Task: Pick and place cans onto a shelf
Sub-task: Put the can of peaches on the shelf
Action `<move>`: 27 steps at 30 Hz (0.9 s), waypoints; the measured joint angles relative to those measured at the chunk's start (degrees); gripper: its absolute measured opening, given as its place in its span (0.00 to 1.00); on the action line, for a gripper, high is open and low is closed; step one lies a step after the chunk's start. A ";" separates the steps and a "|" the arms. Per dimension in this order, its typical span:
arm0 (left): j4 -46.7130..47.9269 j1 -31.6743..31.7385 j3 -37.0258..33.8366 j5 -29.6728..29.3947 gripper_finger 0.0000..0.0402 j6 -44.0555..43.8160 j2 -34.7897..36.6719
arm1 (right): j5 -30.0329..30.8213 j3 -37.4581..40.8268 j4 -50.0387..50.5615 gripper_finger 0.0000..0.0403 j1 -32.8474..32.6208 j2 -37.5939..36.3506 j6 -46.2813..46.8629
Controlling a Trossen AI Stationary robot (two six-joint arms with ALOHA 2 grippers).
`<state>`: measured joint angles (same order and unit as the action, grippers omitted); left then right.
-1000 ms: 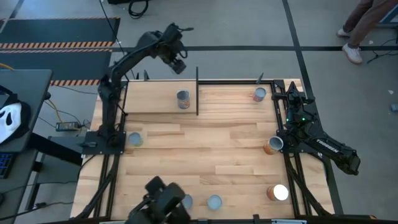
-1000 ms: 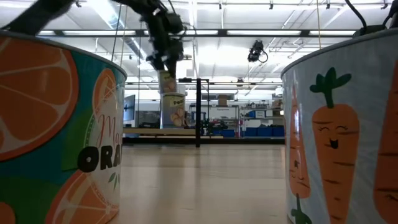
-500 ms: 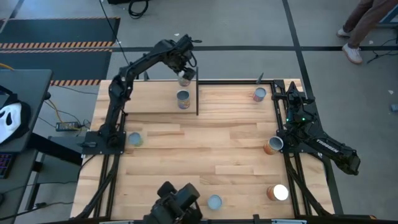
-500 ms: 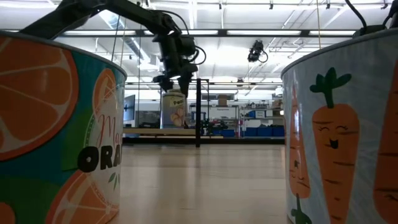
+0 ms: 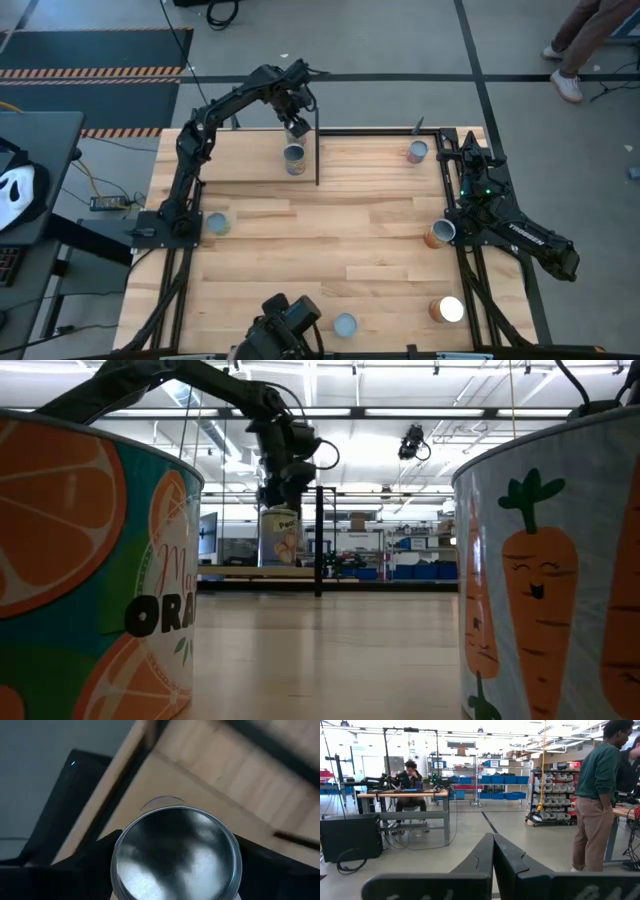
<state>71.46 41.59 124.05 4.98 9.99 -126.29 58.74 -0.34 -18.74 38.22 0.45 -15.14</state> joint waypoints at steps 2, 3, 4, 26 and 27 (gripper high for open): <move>0.08 0.01 -0.03 -1.11 0.80 0.59 -0.44 | 0.02 0.02 0.00 0.04 0.00 0.02 0.00; 0.15 -0.11 -0.07 -1.11 0.80 0.69 -0.69 | 0.08 0.02 0.00 0.04 0.00 0.00 -0.01; -0.28 -0.28 -0.07 -0.93 0.80 0.73 -0.78 | 0.09 0.00 0.00 0.04 0.00 0.01 0.00; -3.73 -1.18 -0.07 -2.83 0.88 2.26 -0.79 | 0.10 0.02 0.00 0.04 0.00 0.02 0.00; -4.12 -1.30 -0.07 -2.84 0.88 2.26 -0.79 | 0.09 0.00 -0.02 0.04 0.00 0.00 0.00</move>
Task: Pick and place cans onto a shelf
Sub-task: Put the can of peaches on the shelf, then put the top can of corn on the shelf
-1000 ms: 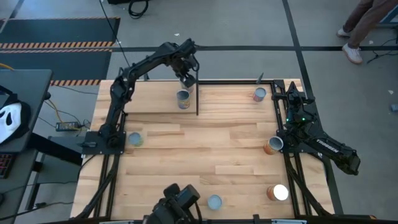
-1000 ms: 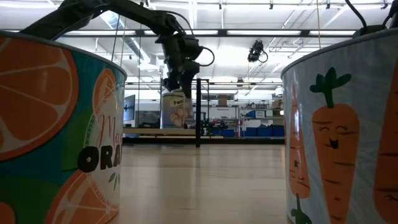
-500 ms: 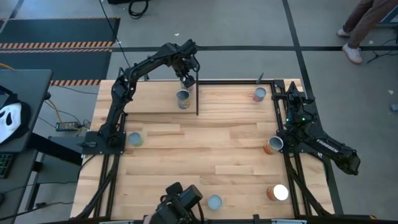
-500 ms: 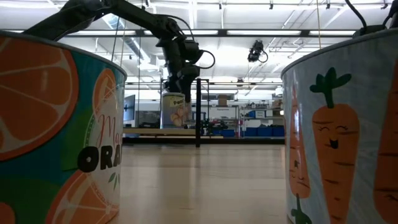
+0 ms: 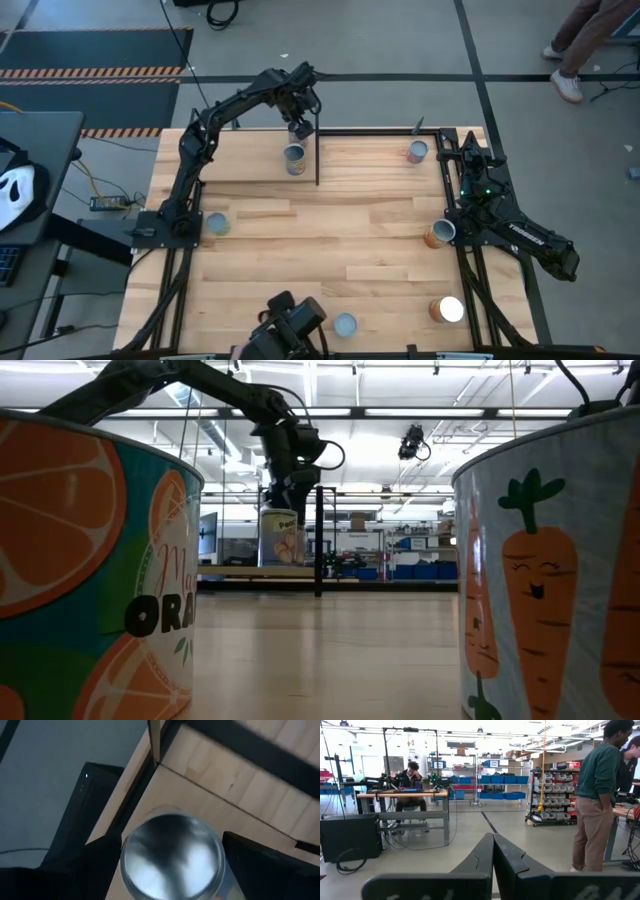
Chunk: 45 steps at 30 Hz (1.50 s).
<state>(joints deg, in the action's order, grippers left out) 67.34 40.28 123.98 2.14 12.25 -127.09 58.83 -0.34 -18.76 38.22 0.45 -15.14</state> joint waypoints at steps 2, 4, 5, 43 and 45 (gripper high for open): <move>-0.36 -0.03 0.00 0.01 0.88 -0.29 0.00 | -0.01 0.02 0.02 0.04 0.00 0.01 -0.01; 0.14 -0.27 0.00 -0.05 0.88 -0.58 0.00 | -0.01 0.02 0.02 0.04 0.00 0.02 -0.01; 0.41 -0.41 0.00 -0.44 0.88 -0.61 0.00 | -0.01 0.02 -0.01 0.04 0.00 0.02 0.00; 2.71 -24.40 -0.02 -14.81 0.80 -15.47 26.03 | -0.03 0.02 0.01 0.04 0.00 0.00 -0.02; 1.91 -27.12 0.00 -17.24 0.76 -11.67 27.76 | -0.08 0.00 0.01 0.04 0.00 0.02 -0.01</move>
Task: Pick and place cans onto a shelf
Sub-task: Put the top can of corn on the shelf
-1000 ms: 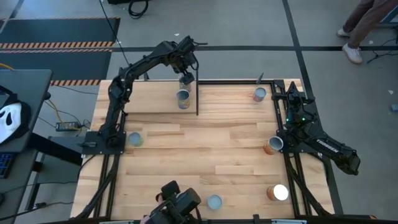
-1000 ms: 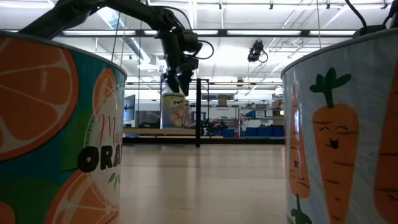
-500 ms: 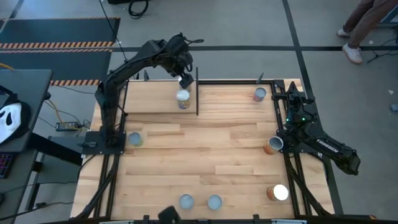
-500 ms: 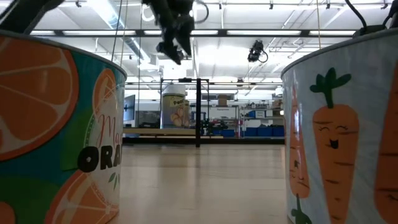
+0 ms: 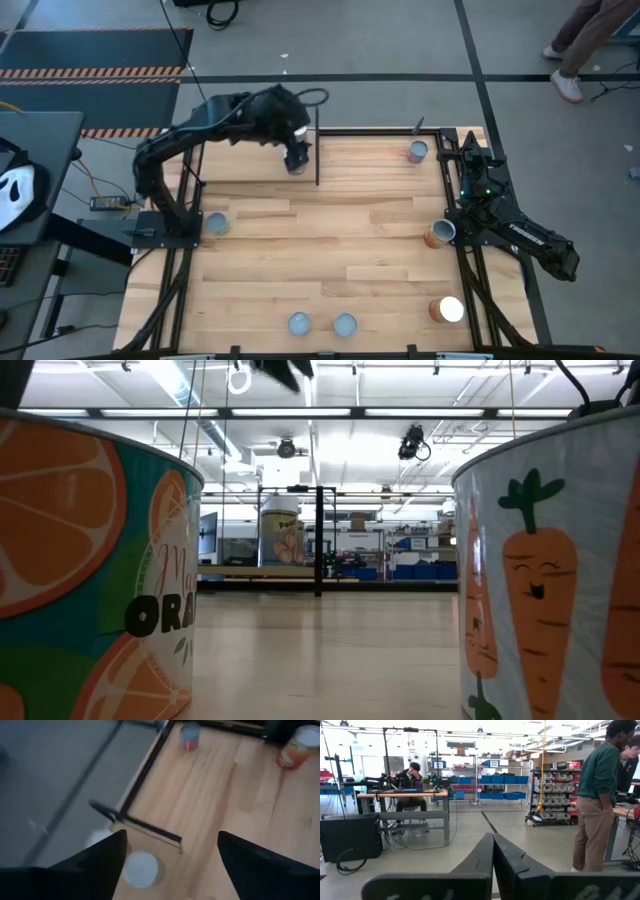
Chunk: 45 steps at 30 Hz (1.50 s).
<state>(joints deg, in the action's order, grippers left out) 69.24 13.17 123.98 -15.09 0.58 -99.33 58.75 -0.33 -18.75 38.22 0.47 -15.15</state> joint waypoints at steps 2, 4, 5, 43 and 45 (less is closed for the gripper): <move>-0.69 -1.76 0.00 0.00 0.73 1.72 1.42 | 0.04 0.00 -0.02 0.04 0.00 -0.02 0.02; -1.07 -2.95 -0.02 0.00 0.69 2.04 3.18 | 0.03 0.01 0.01 0.04 0.00 0.00 -0.01; -0.84 -3.31 -0.02 -0.13 0.68 2.05 4.18 | 0.03 -0.01 -0.01 0.04 0.00 -0.01 0.02; 15.75 -14.16 0.04 -12.16 0.51 -4.69 20.27 | -45.71 -45.88 68.00 0.01 -20.82 42.08 60.58; 18.96 -14.88 0.04 -10.60 0.51 -5.62 20.37 | -46.40 -52.20 78.67 0.01 -25.28 48.37 59.81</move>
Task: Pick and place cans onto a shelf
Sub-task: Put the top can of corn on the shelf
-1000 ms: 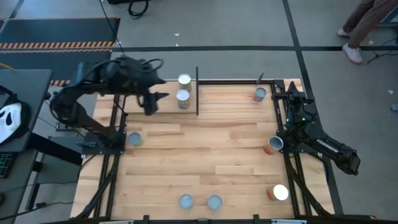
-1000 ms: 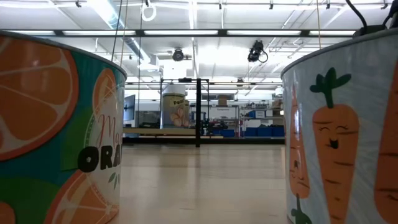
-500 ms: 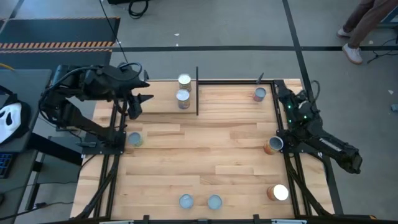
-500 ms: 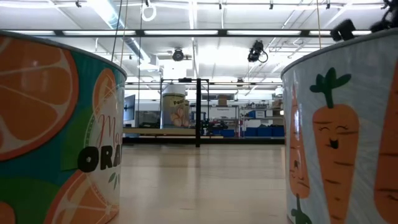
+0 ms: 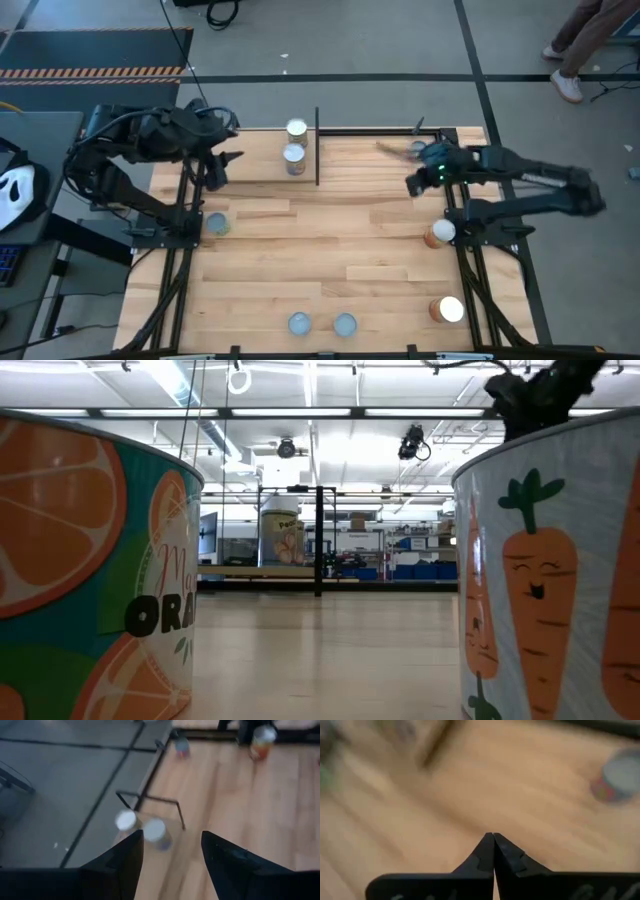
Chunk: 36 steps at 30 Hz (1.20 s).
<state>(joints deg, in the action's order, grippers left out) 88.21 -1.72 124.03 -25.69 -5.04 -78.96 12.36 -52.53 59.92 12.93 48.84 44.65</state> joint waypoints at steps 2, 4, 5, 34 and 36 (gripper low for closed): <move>2.16 -0.91 -0.02 1.02 0.51 -0.60 0.07 | -1.70 -5.15 7.24 0.04 -4.17 5.38 -1.43; 1.62 -2.11 -0.02 2.49 0.51 -0.70 0.15 | -4.42 -8.74 12.50 0.09 -7.34 10.11 -1.73; 1.76 -2.90 -0.08 3.71 0.51 -0.68 0.45 | -6.29 -9.89 14.58 0.13 -8.47 12.26 -2.48; 1.81 -20.00 -0.02 -0.10 0.51 -26.45 -0.45 | -15.37 3.20 28.95 0.99 -29.84 10.63 -17.21; 1.79 -21.40 -0.03 0.01 0.51 -28.12 -1.10 | -15.22 4.95 27.12 0.99 -30.08 8.66 -18.43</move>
<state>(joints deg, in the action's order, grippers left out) 90.00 -23.12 123.99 -25.68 -33.16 -80.06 -2.86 -47.58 87.04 -17.15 57.50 26.22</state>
